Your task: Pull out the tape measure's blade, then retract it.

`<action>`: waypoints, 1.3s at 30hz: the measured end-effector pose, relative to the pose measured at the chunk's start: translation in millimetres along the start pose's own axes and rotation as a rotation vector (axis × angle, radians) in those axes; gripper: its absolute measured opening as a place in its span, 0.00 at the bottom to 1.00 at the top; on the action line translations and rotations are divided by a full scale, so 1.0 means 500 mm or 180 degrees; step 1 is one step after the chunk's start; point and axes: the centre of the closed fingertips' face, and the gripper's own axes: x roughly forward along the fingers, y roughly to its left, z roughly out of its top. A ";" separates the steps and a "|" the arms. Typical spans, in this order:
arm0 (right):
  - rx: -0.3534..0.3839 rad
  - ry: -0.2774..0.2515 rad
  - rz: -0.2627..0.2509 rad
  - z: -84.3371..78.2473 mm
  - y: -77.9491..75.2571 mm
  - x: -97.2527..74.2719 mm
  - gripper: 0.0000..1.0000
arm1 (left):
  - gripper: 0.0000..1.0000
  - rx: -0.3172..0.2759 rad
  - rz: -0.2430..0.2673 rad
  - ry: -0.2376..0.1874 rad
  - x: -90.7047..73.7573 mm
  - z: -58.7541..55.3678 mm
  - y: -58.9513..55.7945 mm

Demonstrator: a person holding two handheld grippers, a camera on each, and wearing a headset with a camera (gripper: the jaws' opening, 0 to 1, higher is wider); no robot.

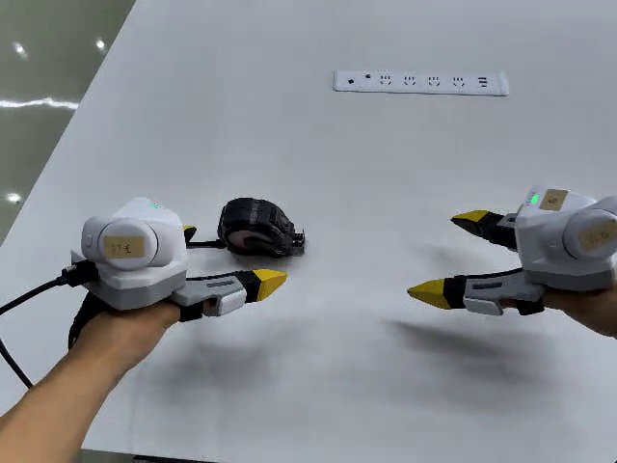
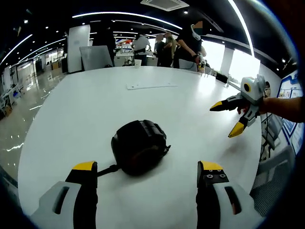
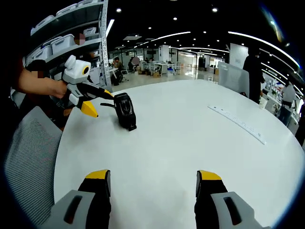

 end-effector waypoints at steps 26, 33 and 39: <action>0.0226 -0.0342 -0.0323 -0.043 0.028 -0.093 0.89 | 0.91 0.0349 -0.0232 -0.0129 -0.043 -0.035 -0.040; 0.0301 -0.0423 -0.0381 -0.041 0.036 -0.096 0.95 | 0.94 0.0409 -0.0262 -0.0182 -0.048 -0.034 -0.050; 0.0351 -0.0487 -0.0420 -0.033 0.040 -0.098 0.99 | 0.99 0.0415 -0.0283 -0.0235 -0.049 -0.029 -0.055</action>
